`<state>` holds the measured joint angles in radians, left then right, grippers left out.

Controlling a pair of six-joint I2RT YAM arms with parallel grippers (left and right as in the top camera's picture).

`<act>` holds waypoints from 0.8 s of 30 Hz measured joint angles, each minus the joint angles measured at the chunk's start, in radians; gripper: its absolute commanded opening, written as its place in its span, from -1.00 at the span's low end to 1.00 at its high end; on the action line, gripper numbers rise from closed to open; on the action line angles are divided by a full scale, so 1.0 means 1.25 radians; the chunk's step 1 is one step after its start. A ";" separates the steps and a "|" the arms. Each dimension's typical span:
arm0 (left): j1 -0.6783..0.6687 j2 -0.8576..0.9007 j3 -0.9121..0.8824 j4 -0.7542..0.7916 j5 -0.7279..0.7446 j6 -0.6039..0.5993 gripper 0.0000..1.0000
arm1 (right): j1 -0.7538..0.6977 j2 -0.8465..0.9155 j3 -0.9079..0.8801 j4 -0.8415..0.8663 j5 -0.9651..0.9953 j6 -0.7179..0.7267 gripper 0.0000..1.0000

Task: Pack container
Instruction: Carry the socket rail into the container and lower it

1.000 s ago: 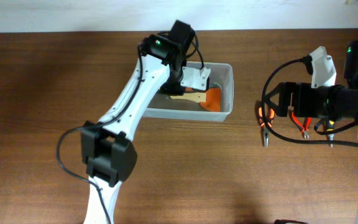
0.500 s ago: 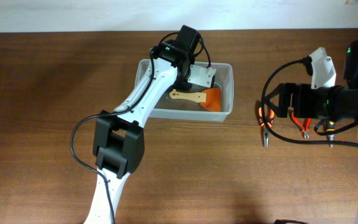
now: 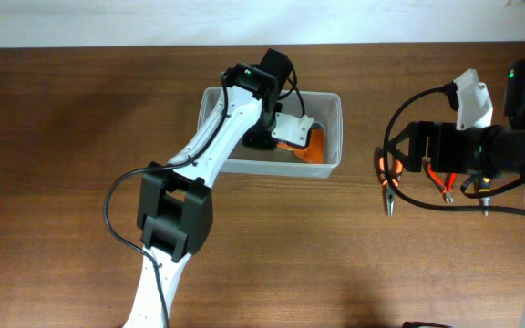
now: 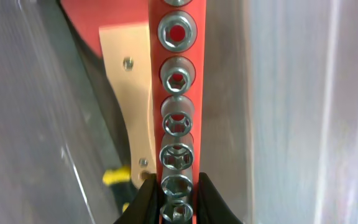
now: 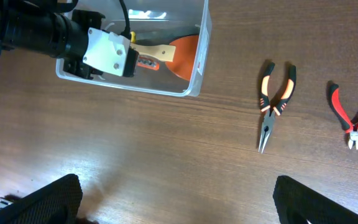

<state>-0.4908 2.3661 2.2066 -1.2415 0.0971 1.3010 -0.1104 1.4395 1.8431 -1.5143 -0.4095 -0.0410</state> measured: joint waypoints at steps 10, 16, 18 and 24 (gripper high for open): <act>-0.035 0.042 -0.016 0.011 0.034 -0.002 -0.96 | 0.000 0.000 0.000 -0.001 0.000 0.000 0.98; -0.049 0.057 -0.024 0.038 0.034 -0.002 -0.96 | 0.000 0.000 0.000 -0.002 0.000 0.000 0.98; -0.049 0.057 -0.024 0.037 0.034 -0.002 -0.95 | 0.000 0.000 0.000 -0.003 0.000 0.000 0.98; -0.049 0.057 -0.024 0.036 0.034 -0.015 0.98 | 0.000 0.000 0.000 -0.004 0.000 0.000 0.98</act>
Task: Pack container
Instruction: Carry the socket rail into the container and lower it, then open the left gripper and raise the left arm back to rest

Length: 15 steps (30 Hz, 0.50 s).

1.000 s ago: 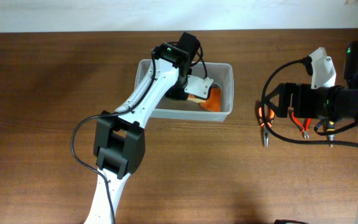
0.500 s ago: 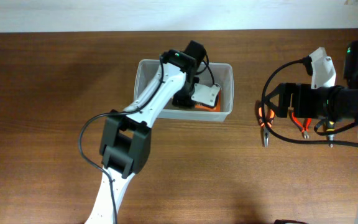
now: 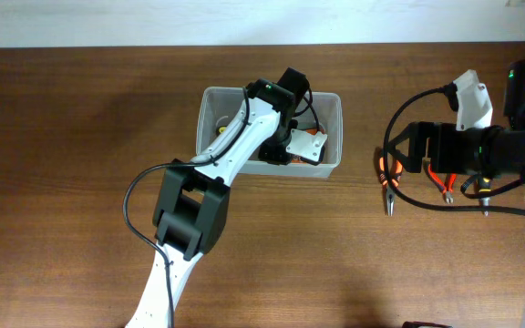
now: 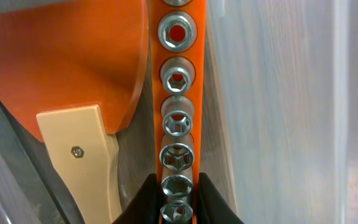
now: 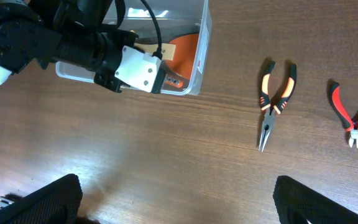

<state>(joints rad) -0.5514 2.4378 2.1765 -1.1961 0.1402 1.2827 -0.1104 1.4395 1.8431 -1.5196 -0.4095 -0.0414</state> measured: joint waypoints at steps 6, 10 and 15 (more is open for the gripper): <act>0.001 0.000 0.000 0.003 0.000 -0.029 0.98 | 0.000 0.000 0.000 -0.002 0.000 0.000 0.98; 0.001 0.000 0.022 -0.002 -0.002 -0.100 0.98 | 0.000 0.000 0.000 -0.002 0.000 0.000 0.98; 0.001 0.000 0.161 -0.002 -0.051 -0.268 0.98 | 0.000 0.000 0.000 -0.003 0.000 0.000 0.98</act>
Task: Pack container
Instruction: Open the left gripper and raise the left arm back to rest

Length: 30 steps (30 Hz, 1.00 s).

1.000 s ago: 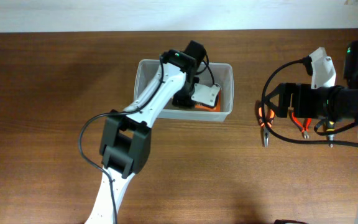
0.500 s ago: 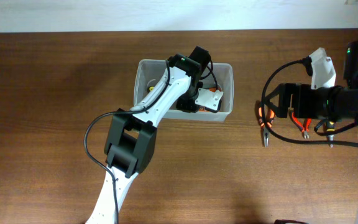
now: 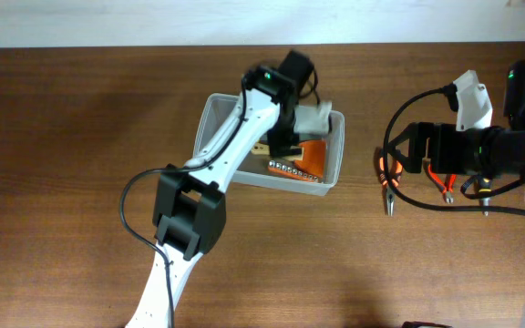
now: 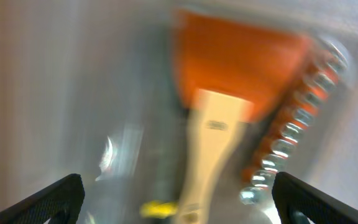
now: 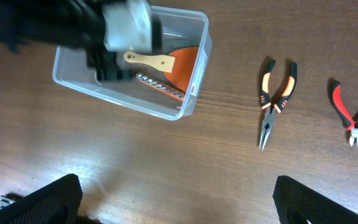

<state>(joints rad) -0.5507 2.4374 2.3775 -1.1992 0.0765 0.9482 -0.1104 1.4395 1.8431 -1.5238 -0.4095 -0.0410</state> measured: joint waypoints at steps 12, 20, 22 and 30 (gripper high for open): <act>-0.003 -0.089 0.240 0.002 0.164 -0.221 0.62 | 0.000 0.000 0.000 -0.005 0.000 -0.001 0.98; -0.066 -0.095 0.240 -0.012 0.208 -0.313 0.60 | 0.000 0.000 0.000 0.009 0.007 0.000 0.98; -0.087 -0.095 0.240 -0.020 0.176 -0.324 0.74 | 0.000 0.000 0.000 0.022 0.023 0.000 0.98; -0.078 -0.095 0.240 -0.051 0.061 -0.371 0.88 | 0.000 0.033 0.000 0.053 0.116 0.012 0.98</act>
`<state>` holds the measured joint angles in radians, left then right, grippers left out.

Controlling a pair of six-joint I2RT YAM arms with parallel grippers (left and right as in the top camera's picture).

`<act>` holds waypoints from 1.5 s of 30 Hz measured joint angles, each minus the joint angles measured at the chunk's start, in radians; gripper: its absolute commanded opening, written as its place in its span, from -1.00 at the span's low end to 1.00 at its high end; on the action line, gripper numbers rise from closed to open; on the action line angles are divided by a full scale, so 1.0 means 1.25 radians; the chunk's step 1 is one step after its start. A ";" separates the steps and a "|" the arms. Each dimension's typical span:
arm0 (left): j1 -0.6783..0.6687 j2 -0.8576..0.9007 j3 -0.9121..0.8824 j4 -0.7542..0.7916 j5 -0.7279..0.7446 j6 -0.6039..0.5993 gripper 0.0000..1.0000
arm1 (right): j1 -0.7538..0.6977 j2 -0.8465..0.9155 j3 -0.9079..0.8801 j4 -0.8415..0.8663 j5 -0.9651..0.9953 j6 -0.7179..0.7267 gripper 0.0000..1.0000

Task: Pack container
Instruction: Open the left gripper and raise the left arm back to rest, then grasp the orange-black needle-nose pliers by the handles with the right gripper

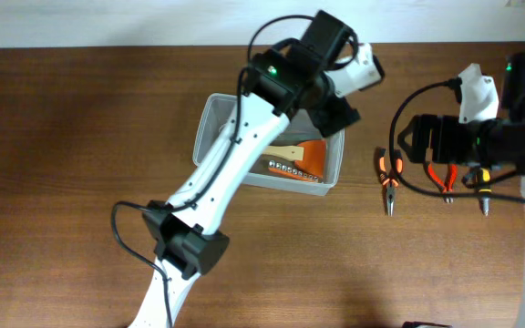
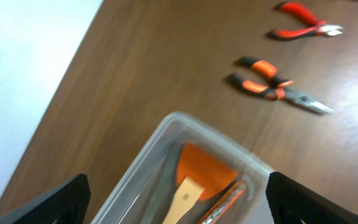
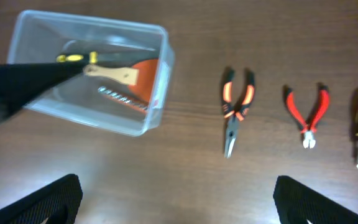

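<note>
The clear plastic container [image 1: 210,137] sits askew at mid-table. In it lie an orange scraper [image 1: 306,155] with a wooden handle, a red socket rail [image 1: 292,169] and a yellow-and-black tool [image 3: 73,58]. My left gripper [image 2: 178,214] hangs open high above the container's right end, holding nothing. Orange-handled pliers [image 3: 235,112], red cutters [image 3: 306,115] and a yellow-and-black screwdriver lie on the wood to the right. My right gripper [image 3: 179,211] is open above the table near the pliers, with bare wood between its fingers.
The brown wooden table [image 1: 80,182] runs to a pale edge at the back [image 1: 108,23]. The left arm's white links [image 1: 217,182] cross above the container's left part. Cables loop round the right arm [image 1: 399,118].
My left gripper was open low inside the container; now it is raised well above it and faces the pliers. The right wrist view has shifted and now takes in the screwdriver.
First my left gripper was shut on the socket rail inside the container, then still shut on it beside the scraper. Later it was open, the rail lay in the container, and the container had turned askew. Now the left gripper is high above it.
</note>
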<state>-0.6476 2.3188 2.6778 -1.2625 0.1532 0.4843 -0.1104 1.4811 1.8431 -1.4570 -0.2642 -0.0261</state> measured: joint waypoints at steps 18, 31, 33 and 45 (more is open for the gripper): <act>0.503 -0.142 -0.001 -0.210 -0.184 -0.323 0.99 | -0.004 0.409 0.000 0.041 0.104 0.028 0.89; 0.697 -0.142 -0.031 -0.283 -0.192 -0.427 0.99 | -0.057 0.493 0.000 0.080 0.136 0.041 0.82; 0.705 -0.142 -0.031 -0.283 -0.192 -0.428 0.98 | -0.062 0.493 0.000 0.076 0.136 0.040 0.68; 0.708 -0.142 -0.031 -0.283 -0.192 -0.428 0.99 | -0.062 0.495 -0.128 0.174 0.155 0.045 0.61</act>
<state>0.2371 2.1410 2.6385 -1.6157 -0.0868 -0.0505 -0.1883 2.0995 1.6825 -1.2396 -0.0708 0.0303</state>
